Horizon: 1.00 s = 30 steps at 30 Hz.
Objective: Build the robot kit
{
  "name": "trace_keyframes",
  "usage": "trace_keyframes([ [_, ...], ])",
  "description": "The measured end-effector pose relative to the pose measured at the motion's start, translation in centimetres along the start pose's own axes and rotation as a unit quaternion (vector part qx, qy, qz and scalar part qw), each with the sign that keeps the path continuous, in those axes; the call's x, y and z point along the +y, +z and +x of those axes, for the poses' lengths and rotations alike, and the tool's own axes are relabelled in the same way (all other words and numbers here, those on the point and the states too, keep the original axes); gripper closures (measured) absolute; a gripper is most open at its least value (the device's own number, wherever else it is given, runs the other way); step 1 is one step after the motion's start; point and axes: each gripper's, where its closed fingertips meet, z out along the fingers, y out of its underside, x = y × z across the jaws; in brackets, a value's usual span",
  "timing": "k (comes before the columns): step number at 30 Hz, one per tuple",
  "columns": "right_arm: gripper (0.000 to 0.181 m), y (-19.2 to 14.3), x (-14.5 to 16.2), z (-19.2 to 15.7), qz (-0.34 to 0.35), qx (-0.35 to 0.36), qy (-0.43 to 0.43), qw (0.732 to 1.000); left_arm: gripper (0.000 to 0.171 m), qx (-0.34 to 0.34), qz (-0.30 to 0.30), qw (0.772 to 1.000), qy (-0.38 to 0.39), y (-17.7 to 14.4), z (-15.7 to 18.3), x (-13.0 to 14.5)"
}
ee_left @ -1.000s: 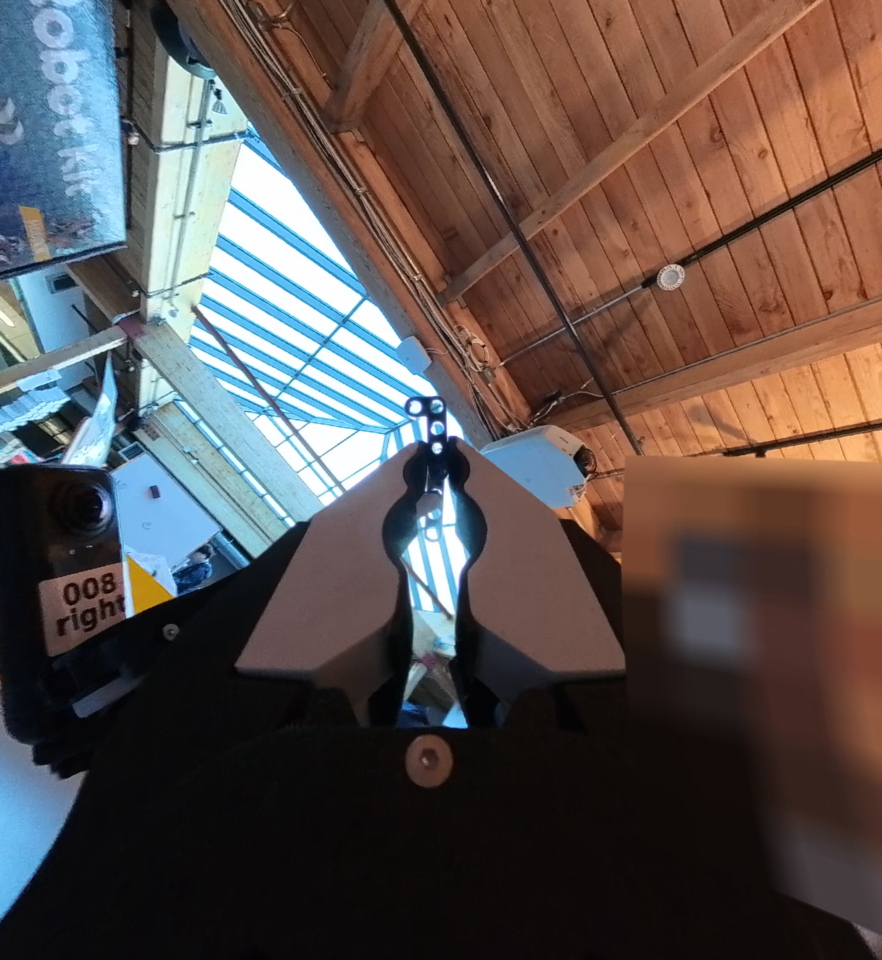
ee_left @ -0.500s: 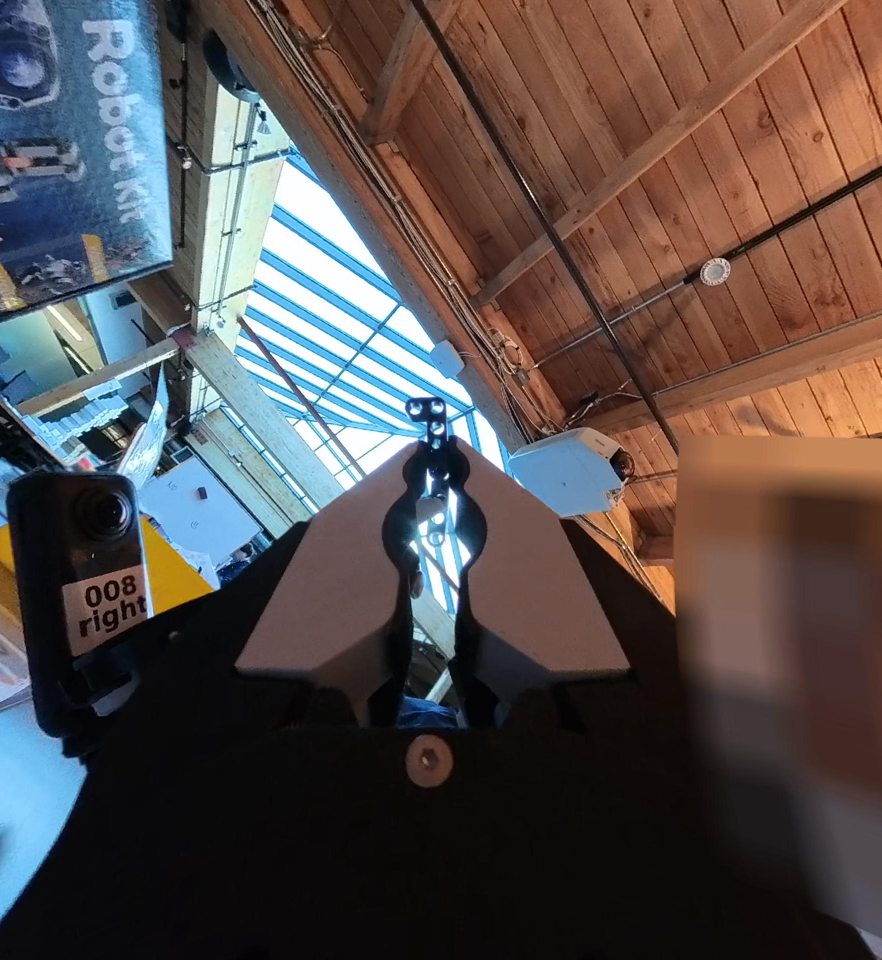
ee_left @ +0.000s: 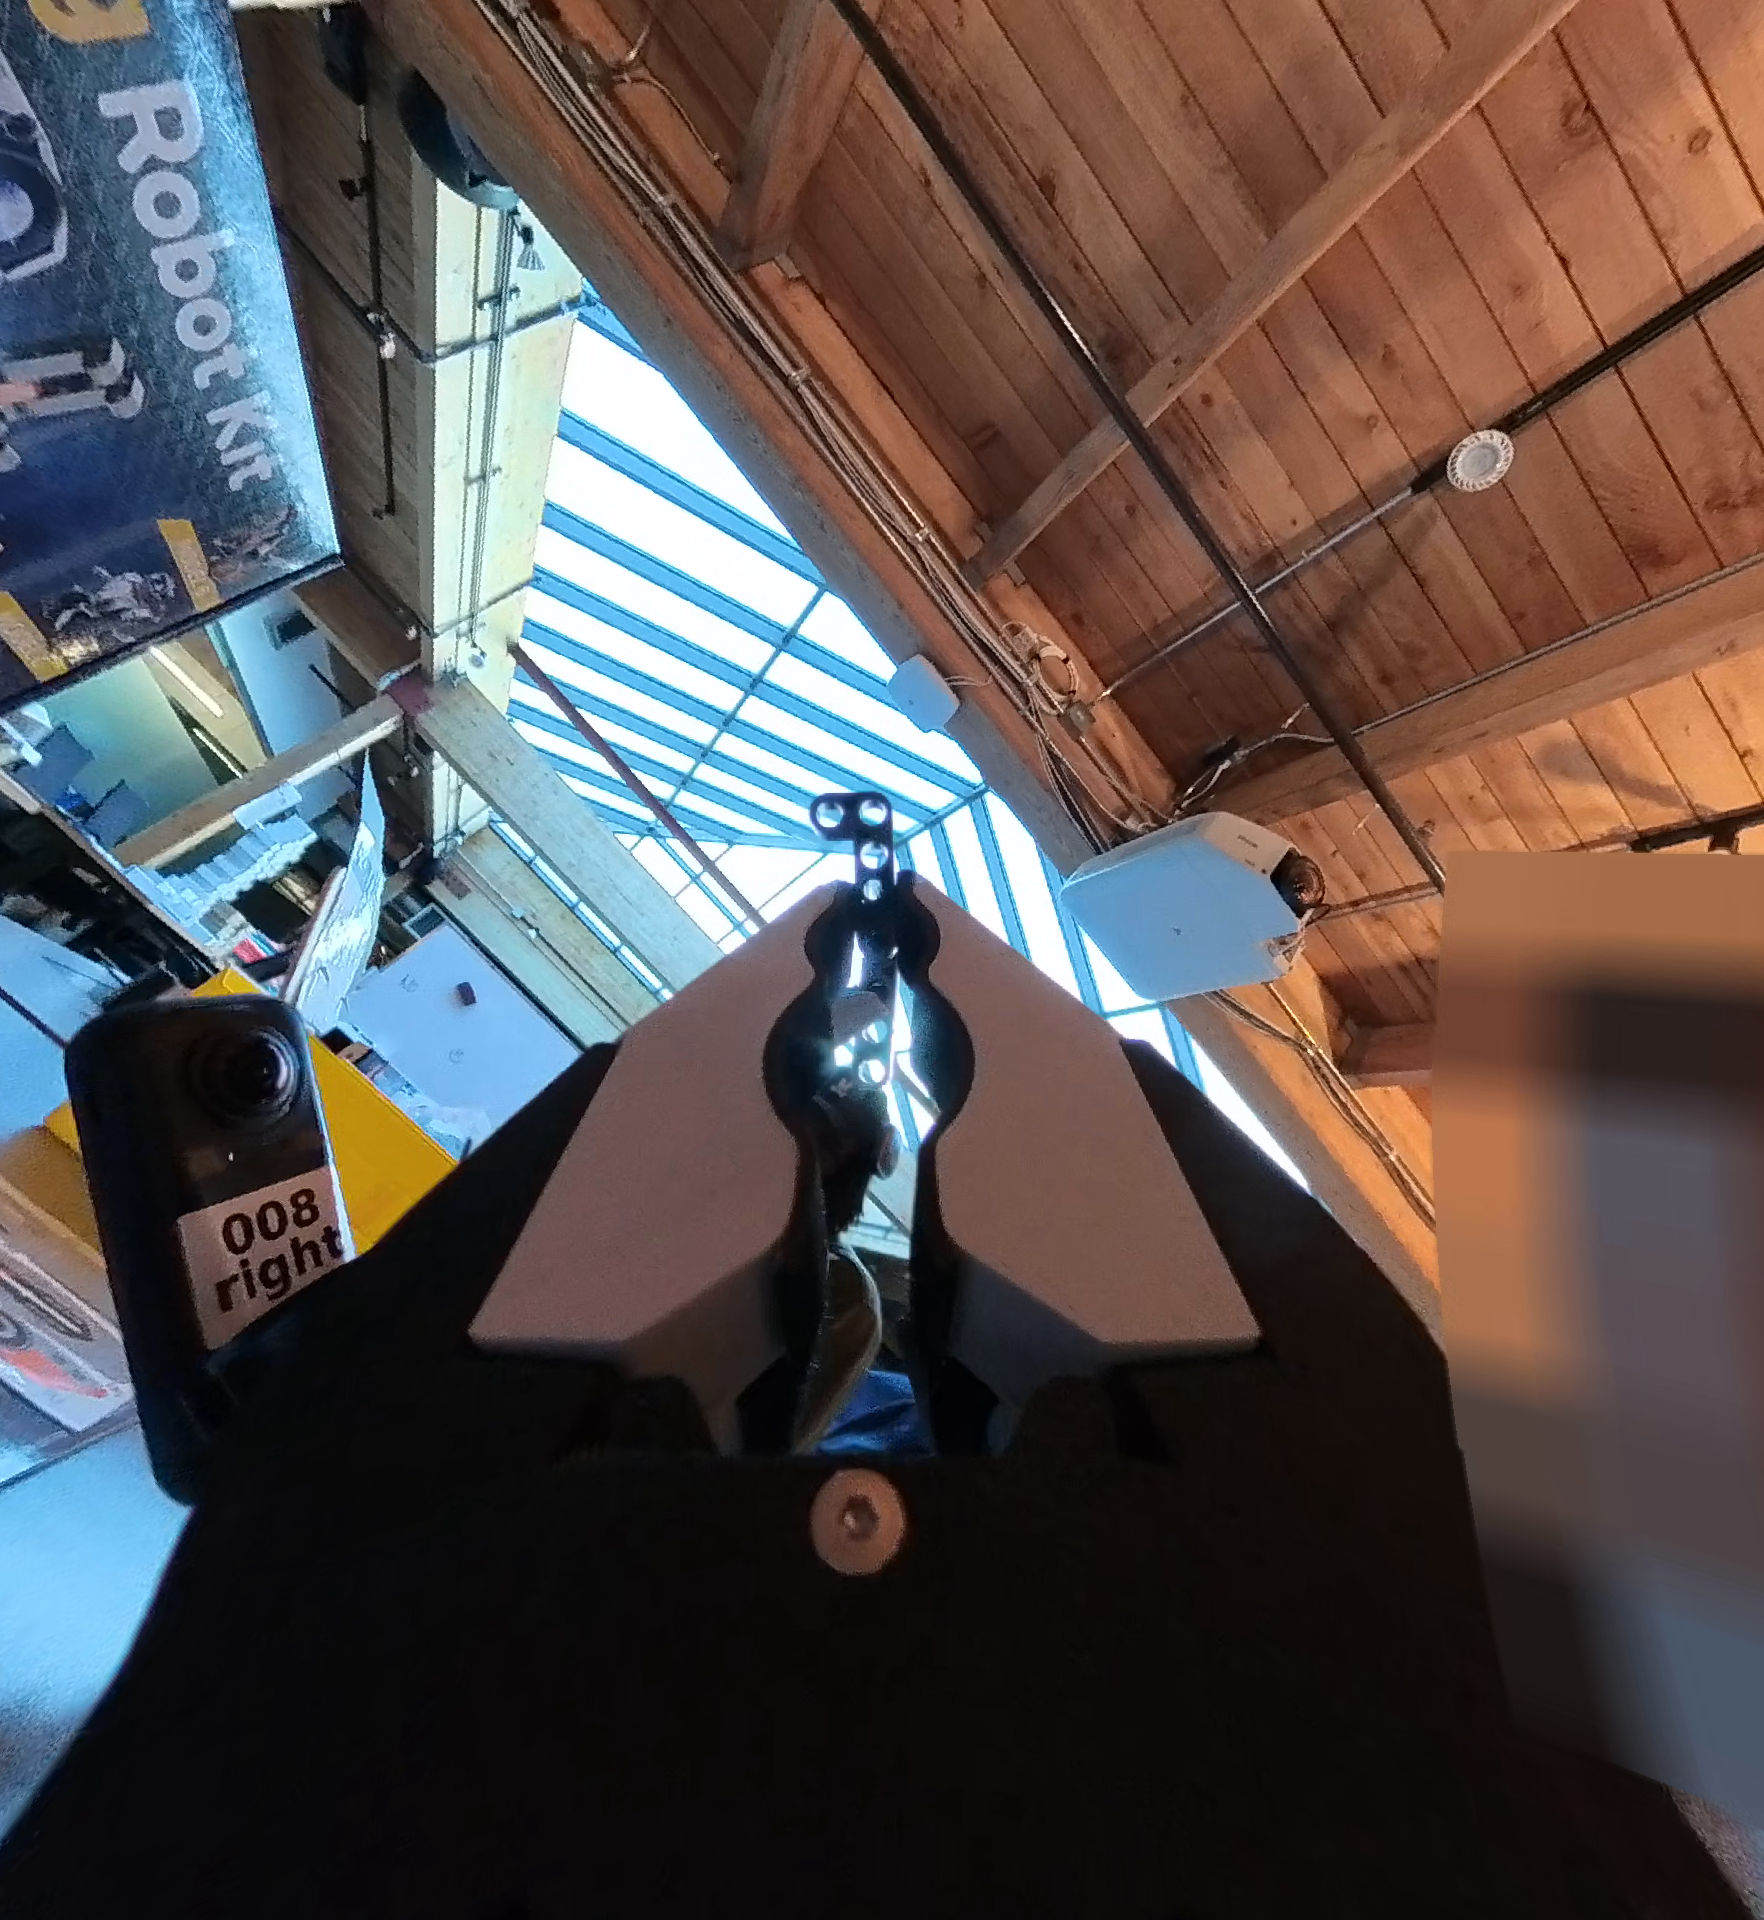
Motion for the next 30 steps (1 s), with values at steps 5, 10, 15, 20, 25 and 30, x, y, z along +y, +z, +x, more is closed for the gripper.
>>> trace_keyframes([
  [5,0.175,-0.27,-0.21,0.60,0.009,0.031,0.014,0.999,0.167,-0.007,-0.002,1.000,0.004,-0.34,-0.34,-0.25],
  [10,0.174,-0.61,-0.33,0.75,0.018,0.025,0.044,0.999,0.167,-0.023,-0.025,0.999,0.027,-0.37,-0.68,-0.12],
  [15,0.174,-0.62,-0.37,0.83,0.020,0.024,0.045,0.998,0.167,-0.021,-0.020,0.999,0.025,-0.45,-0.71,-0.18],
  [20,0.174,-0.68,-0.27,0.84,0.017,0.025,0.053,0.998,0.167,-0.020,-0.029,0.999,0.020,-0.45,-0.74,-0.06],
  [25,0.174,-0.77,-0.23,0.86,0.018,0.024,0.059,0.998,0.167,-0.021,-0.031,0.999,0.021,-0.46,-0.80,0.00],
  [30,0.174,-0.81,-0.21,0.94,0.016,0.027,0.061,0.998,0.167,-0.024,-0.036,0.999,0.023,-0.52,-0.85,0.03],
])
